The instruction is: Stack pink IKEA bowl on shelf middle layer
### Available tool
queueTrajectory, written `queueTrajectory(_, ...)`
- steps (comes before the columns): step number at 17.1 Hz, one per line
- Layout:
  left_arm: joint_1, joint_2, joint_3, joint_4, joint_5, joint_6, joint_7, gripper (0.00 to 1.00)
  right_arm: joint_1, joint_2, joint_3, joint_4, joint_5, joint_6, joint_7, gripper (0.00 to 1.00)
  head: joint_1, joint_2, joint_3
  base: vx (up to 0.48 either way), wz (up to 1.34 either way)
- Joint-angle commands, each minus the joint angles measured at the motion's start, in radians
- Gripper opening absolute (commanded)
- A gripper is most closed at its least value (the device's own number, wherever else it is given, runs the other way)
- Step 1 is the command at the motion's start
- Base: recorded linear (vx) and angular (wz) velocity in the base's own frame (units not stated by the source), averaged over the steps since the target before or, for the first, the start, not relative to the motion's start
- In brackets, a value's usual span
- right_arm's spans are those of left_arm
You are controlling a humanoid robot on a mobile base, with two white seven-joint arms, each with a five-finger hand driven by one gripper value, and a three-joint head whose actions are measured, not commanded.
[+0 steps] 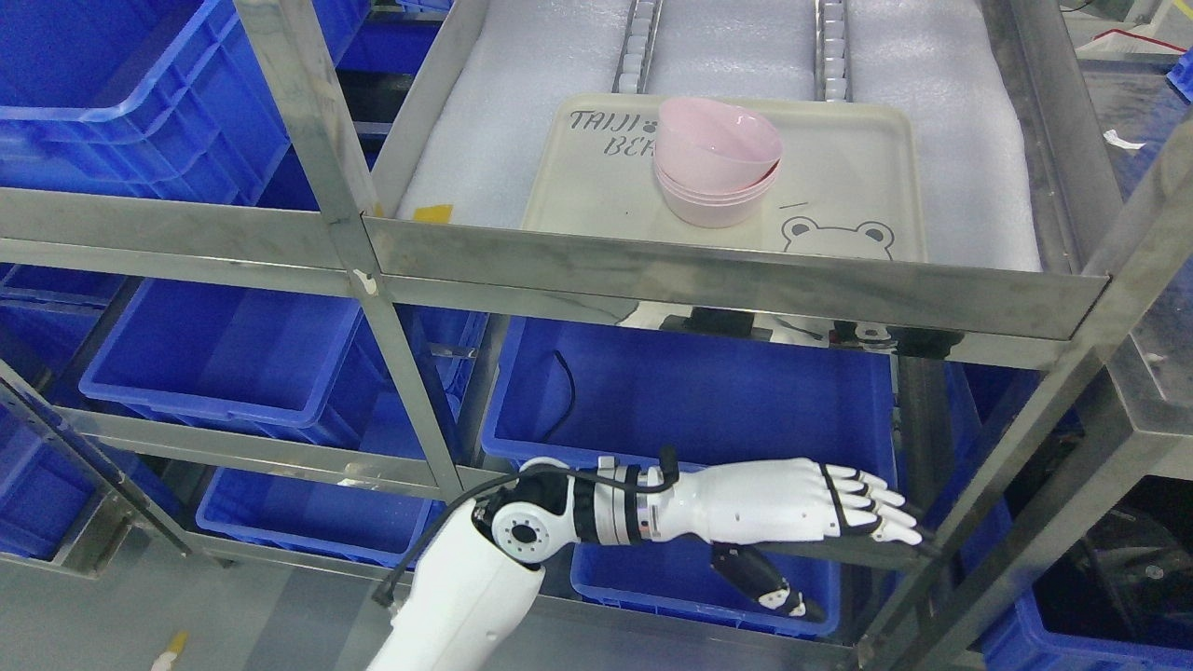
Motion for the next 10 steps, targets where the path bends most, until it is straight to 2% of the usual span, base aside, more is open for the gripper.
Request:
queueTrajectory(1,0.196,0.017,0.045,0.147,0.001,0.001,0.013,0.88,0.0,-0.017,0.005,-0.017,0.0,0.0,0.0,1.0,0.0,0.0,0.0,0.0,0.0)
queueTrajectory(3,0.199,0.017,0.097,0.223,0.007,0.001,0.049,0.87,0.0,-0.017,0.005,-0.017,0.0,0.0,0.0,1.0,0.0,0.0,0.0,0.0,0.0)
queueTrajectory(4,0.199,0.017,0.128,0.262,0.007,0.001,0.117,0.87,0.0,-0.017,0.005,-0.017,0.0,0.0,0.0,1.0,0.0,0.0,0.0,0.0,0.0)
queueTrajectory(6,0.199,0.017,0.201,0.326,0.008,0.001,0.332,0.87,0.0,-0.017,0.003,-0.017,0.0,0.0,0.0,1.0,0.0,0.0,0.0,0.0,0.0)
queueTrajectory(9,0.193,0.017,0.284,0.307,0.019,0.001,0.677,0.88,0.0,-0.017,0.003,-0.017,-0.001,0.0,0.0,1.0,0.0,0.0,0.0,0.0,0.0)
queueTrajectory(10,0.19,0.017,0.288,0.276,0.04,0.076,0.774,0.89,0.0,-0.017,0.003,-0.017,-0.001,0.0,0.0,1.0,0.0,0.0,0.0,0.0,0.0)
